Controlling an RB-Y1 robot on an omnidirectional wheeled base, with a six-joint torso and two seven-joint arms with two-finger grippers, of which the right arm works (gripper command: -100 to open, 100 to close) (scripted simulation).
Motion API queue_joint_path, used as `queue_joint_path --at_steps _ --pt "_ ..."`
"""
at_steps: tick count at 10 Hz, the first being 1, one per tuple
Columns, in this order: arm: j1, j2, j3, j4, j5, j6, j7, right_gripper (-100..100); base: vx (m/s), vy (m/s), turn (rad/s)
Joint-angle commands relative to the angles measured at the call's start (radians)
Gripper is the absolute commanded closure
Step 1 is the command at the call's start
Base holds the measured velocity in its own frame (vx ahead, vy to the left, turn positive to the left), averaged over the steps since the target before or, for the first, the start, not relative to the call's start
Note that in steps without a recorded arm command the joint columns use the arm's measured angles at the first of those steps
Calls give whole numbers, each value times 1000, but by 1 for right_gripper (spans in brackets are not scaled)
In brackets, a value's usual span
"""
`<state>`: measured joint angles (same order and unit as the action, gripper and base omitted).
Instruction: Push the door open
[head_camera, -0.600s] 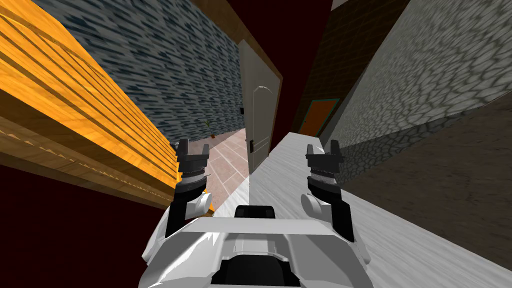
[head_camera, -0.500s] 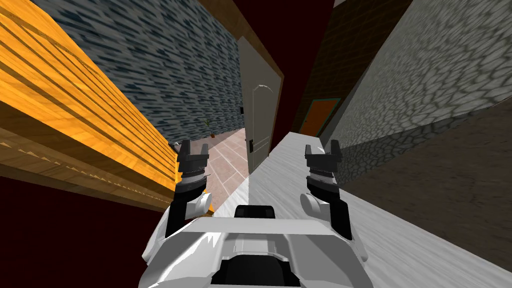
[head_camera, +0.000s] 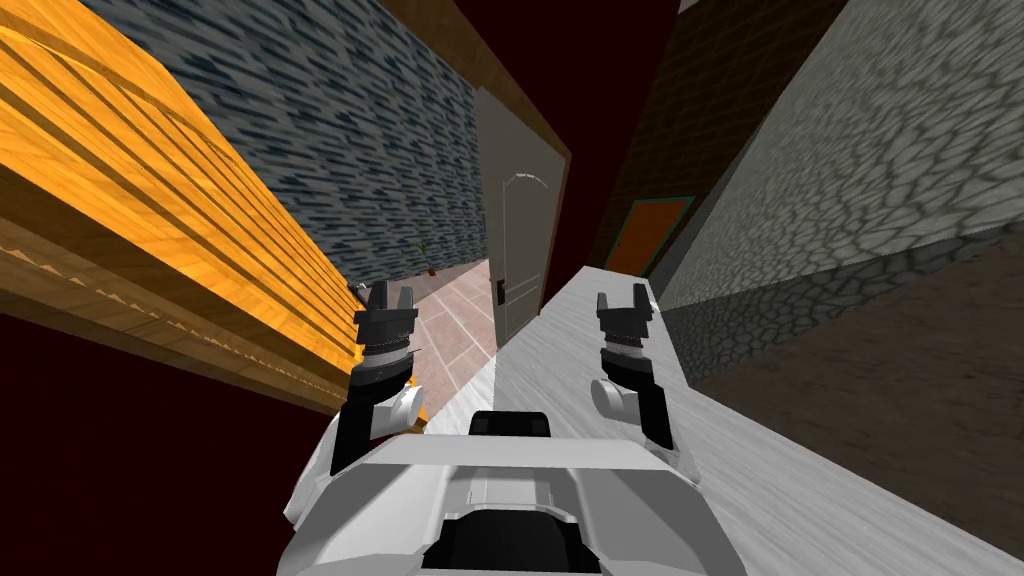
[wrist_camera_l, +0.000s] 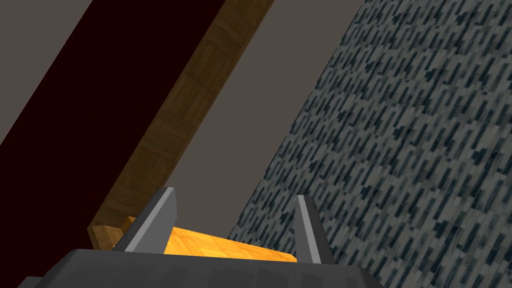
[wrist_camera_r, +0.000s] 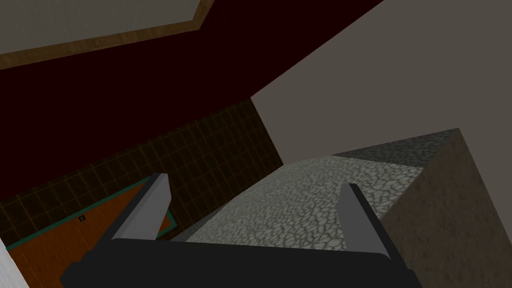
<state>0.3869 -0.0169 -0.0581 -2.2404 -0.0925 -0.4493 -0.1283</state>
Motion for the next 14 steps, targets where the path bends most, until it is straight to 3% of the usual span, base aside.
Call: queue_joint_path --at_steps 1,2,5,7,8,9,10,11,12,13,14 --pt "-28 -2 11 50 7 -3 1 -100 55 -90 127" --pt "-53 -5 15 83 11 -5 0 -100 73 -95 108" --pt "-77 -8 20 147 15 -7 0 -100 42 -42 58" --pt "-131 -13 30 217 24 -12 -2 -100 46 -56 122" --pt "-131 -13 30 245 24 -12 -2 -100 41 -69 54" --pt "-160 -16 35 274 28 -15 -3 -100 46 -65 84" --pt "-160 -16 35 296 28 -15 -3 -100 38 -60 53" --pt "-190 -18 41 332 33 -17 -4 -100 45 -60 87" --pt "-190 -18 41 350 33 -17 -4 -100 37 -53 58" --pt "-221 -20 47 386 38 -20 -5 -100 31 -62 115" --pt "-221 -20 47 407 38 -20 -5 -100 27 -53 72"
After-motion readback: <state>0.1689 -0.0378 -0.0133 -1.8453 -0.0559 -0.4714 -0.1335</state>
